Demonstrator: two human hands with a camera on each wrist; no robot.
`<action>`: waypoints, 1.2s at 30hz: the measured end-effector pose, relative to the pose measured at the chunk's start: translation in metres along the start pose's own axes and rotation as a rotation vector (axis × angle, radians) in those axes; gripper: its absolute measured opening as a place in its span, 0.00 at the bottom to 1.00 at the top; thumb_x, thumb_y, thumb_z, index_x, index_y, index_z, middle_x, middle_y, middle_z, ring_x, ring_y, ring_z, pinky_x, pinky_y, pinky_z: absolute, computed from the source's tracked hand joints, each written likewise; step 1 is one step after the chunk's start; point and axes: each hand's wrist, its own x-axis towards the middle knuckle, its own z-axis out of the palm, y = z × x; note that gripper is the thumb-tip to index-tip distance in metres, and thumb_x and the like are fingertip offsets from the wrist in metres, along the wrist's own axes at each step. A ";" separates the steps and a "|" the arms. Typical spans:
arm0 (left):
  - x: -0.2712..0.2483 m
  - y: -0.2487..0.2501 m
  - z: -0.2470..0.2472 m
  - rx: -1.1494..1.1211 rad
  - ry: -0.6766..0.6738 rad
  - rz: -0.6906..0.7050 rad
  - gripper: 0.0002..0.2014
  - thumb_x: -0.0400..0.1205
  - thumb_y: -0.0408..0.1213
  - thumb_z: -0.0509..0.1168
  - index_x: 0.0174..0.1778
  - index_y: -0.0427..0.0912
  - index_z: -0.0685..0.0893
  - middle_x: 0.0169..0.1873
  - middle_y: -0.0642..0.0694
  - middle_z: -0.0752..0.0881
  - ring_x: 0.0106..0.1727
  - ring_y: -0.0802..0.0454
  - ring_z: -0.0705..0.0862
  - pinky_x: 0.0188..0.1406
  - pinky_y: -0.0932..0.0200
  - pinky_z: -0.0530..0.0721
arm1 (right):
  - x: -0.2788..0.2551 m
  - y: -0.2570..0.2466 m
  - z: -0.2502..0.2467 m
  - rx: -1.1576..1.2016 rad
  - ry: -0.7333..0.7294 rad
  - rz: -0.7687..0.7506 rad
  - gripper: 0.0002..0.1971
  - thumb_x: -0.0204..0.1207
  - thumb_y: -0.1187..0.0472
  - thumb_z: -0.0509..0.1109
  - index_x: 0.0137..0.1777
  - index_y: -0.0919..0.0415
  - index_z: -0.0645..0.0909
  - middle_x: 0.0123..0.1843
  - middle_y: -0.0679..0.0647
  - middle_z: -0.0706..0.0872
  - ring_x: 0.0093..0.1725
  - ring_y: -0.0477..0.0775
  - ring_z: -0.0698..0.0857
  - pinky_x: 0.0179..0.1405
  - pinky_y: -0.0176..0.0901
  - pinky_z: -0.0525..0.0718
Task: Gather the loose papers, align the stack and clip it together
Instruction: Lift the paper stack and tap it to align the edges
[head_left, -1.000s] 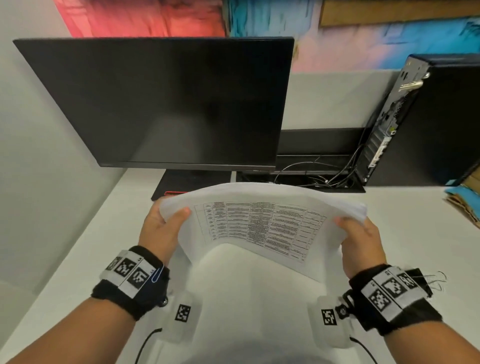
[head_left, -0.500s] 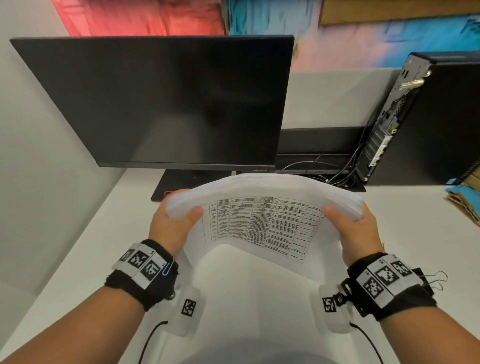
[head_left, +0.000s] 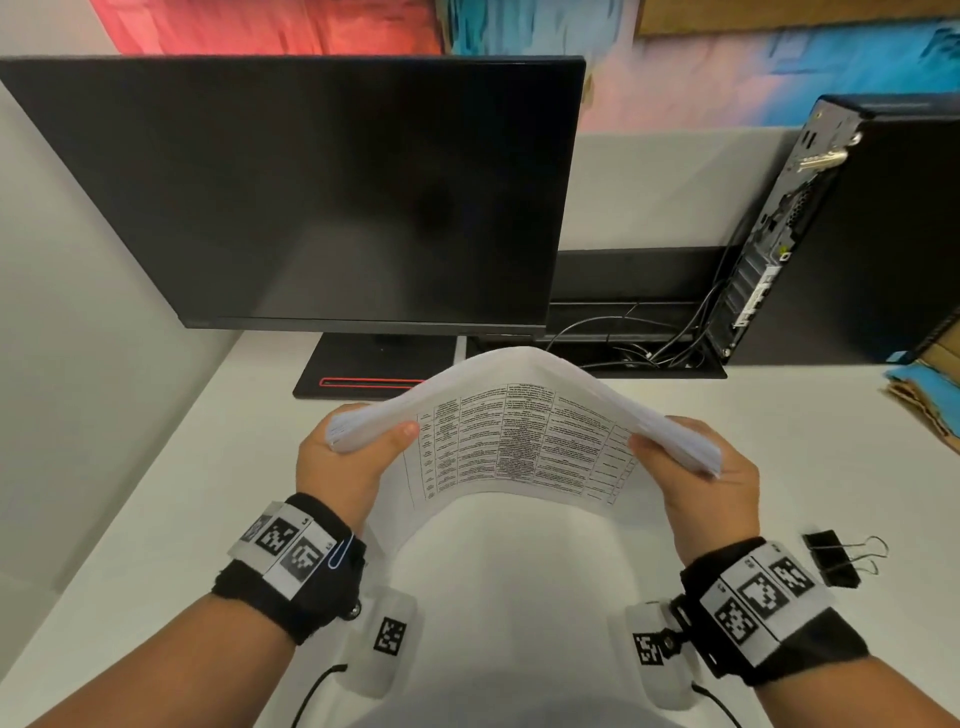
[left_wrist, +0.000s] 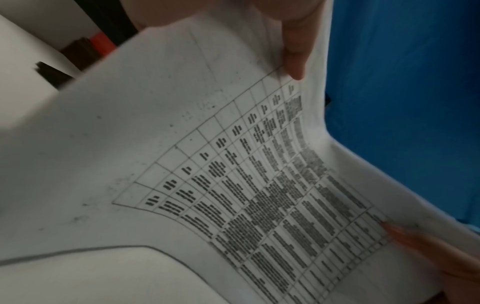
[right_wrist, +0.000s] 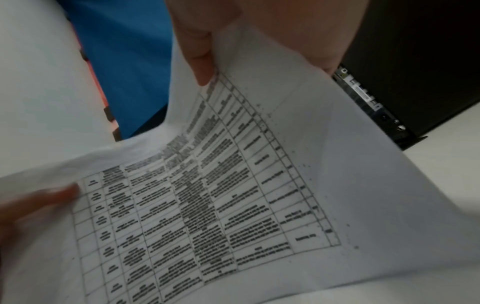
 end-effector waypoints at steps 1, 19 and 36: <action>0.001 -0.001 -0.001 0.011 0.002 -0.002 0.12 0.65 0.36 0.79 0.38 0.54 0.83 0.42 0.47 0.89 0.47 0.42 0.88 0.50 0.41 0.86 | 0.001 0.000 0.000 0.006 -0.003 0.012 0.08 0.68 0.71 0.75 0.40 0.57 0.85 0.43 0.57 0.88 0.39 0.42 0.86 0.40 0.32 0.83; -0.001 0.081 0.005 1.042 -0.112 0.889 0.43 0.59 0.58 0.75 0.70 0.56 0.67 0.73 0.47 0.68 0.78 0.44 0.60 0.76 0.36 0.53 | -0.003 -0.073 0.007 -0.297 -0.247 -0.456 0.10 0.67 0.61 0.77 0.34 0.41 0.87 0.36 0.29 0.87 0.36 0.38 0.86 0.35 0.28 0.82; 0.002 0.097 -0.008 0.470 -0.419 0.434 0.06 0.65 0.42 0.78 0.30 0.52 0.87 0.24 0.51 0.86 0.27 0.52 0.84 0.30 0.51 0.84 | 0.050 -0.083 -0.032 -0.162 -0.235 -0.071 0.16 0.48 0.59 0.84 0.37 0.60 0.86 0.32 0.50 0.91 0.31 0.47 0.88 0.30 0.36 0.88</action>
